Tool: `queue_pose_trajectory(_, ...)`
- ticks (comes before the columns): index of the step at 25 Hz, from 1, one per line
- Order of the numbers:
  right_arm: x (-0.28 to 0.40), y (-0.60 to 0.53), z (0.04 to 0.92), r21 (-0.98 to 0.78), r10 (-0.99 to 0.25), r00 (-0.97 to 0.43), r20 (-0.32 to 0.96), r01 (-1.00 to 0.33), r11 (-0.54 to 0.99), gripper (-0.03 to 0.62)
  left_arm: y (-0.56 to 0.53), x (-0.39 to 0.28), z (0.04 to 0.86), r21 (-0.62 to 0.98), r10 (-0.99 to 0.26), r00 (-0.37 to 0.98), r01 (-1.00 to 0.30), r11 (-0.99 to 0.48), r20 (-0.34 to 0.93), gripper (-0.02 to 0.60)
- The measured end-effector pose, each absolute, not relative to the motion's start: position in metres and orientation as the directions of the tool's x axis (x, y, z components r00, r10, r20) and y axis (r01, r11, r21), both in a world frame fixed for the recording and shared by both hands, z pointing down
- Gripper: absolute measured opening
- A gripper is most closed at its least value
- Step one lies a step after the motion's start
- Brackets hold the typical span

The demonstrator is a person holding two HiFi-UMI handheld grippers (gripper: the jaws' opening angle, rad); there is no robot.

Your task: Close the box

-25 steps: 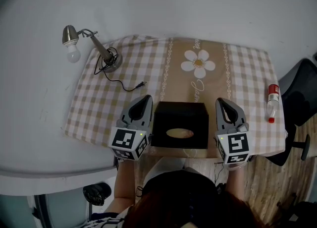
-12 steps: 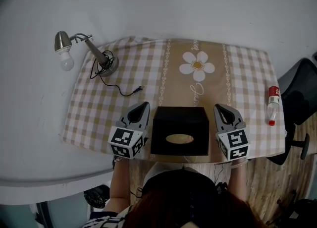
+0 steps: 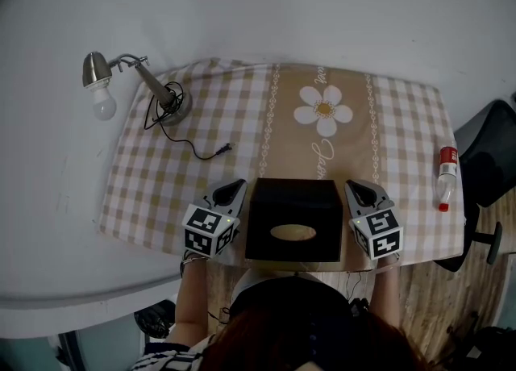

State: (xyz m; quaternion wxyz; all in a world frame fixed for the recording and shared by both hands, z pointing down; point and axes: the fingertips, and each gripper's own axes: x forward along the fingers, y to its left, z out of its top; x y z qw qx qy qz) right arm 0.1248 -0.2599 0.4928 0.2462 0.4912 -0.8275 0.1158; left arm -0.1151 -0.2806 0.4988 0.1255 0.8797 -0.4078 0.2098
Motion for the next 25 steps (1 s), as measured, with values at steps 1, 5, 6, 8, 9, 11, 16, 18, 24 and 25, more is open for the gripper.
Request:
queue_pose_trajectory(1, 0.125, -0.26, 0.497, 0.043, -0.745, -0.398, 0.535, -0.868, 0.494, 0.017, -0.281, -0.115, 0.502, 0.053, -0.657, 0.58, -0.768, -0.639, 0.482, 0.026)
queue_pose_trajectory(5, 0.122, -0.258, 0.511, 0.014, -0.701, -0.412, 0.581, -0.857, 0.515, 0.017, -0.279, -0.113, 0.515, 0.079, -0.61, 0.589, -0.751, -0.656, 0.53, 0.026)
queue_pose_trajectory(6, 0.122, -0.258, 0.514, 0.01, -0.693, -0.414, 0.591, -0.855, 0.519, 0.017, -0.278, -0.113, 0.519, 0.083, -0.595, 0.591, -0.744, -0.663, 0.545, 0.026)
queue_pose_trajectory(8, 0.122, -0.257, 0.52, 0.002, -0.676, -0.414, 0.61, -0.852, 0.523, 0.017, -0.276, -0.11, 0.526, 0.077, -0.568, 0.59, -0.73, -0.679, 0.574, 0.026)
queue_pose_trajectory(9, 0.123, -0.256, 0.524, -0.003, -0.666, -0.414, 0.62, -0.85, 0.526, 0.017, -0.276, -0.109, 0.529, 0.071, -0.558, 0.588, -0.723, -0.688, 0.586, 0.026)
queue_pose_trajectory(11, 0.123, -0.255, 0.528, -0.01, -0.648, -0.42, 0.636, -0.844, 0.537, 0.017, -0.275, -0.106, 0.533, 0.065, -0.542, 0.588, -0.711, -0.7, 0.6, 0.026)
queue_pose_trajectory(16, 0.117, -0.252, 0.534, -0.031, -0.6, -0.447, 0.663, -0.818, 0.575, 0.017, -0.275, -0.1, 0.537, 0.086, -0.509, 0.605, -0.69, -0.718, 0.612, 0.026)
queue_pose_trajectory(18, 0.115, -0.251, 0.537, -0.032, -0.581, -0.457, 0.674, -0.803, 0.595, 0.017, -0.276, -0.099, 0.539, 0.087, -0.503, 0.604, -0.689, -0.72, 0.618, 0.026)
queue_pose_trajectory(24, 0.107, -0.25, 0.543, -0.044, -0.539, -0.485, 0.689, -0.77, 0.637, 0.017, -0.28, -0.097, 0.541, 0.09, -0.496, 0.61, -0.682, -0.726, 0.618, 0.026)
queue_pose_trajectory(25, 0.105, -0.25, 0.544, -0.046, -0.533, -0.489, 0.691, -0.765, 0.642, 0.017, -0.279, -0.096, 0.541, 0.089, -0.494, 0.61, -0.68, -0.728, 0.62, 0.026)
